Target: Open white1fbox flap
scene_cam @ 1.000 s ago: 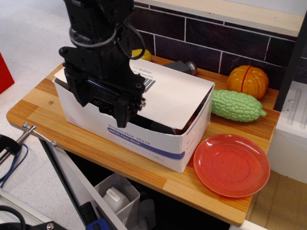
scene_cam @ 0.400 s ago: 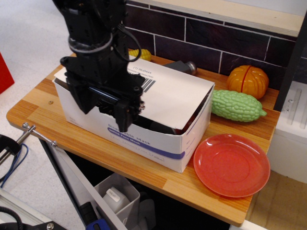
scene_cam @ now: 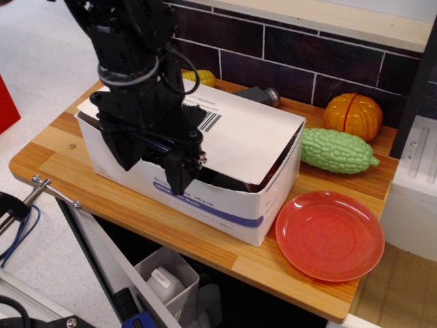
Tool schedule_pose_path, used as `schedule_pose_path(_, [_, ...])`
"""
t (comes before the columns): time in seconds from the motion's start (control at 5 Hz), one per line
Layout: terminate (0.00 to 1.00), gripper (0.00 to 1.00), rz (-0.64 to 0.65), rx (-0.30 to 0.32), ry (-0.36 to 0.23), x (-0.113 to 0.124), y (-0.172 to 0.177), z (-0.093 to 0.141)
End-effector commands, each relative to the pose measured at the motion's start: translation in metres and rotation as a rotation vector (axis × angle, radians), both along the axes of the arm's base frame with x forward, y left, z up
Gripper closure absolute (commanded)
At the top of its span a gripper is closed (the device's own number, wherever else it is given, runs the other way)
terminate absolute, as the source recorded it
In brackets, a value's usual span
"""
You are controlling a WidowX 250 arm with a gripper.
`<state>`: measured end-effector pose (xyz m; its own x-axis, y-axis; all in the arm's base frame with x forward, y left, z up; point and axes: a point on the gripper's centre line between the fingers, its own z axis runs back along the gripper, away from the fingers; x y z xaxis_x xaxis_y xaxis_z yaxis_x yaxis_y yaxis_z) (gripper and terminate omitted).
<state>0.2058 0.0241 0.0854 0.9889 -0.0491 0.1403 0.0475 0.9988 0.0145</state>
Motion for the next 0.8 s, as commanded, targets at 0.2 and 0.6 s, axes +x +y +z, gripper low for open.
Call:
schedule_pose_path(0.2, [0.00, 0.00, -0.019, -0.048, -0.006, 0.014, 0.003, -0.001])
schedule_pose_path(0.6, [0.00, 0.00, -0.041, -0.135, 0.028, 0.023, 0.009, 0.002])
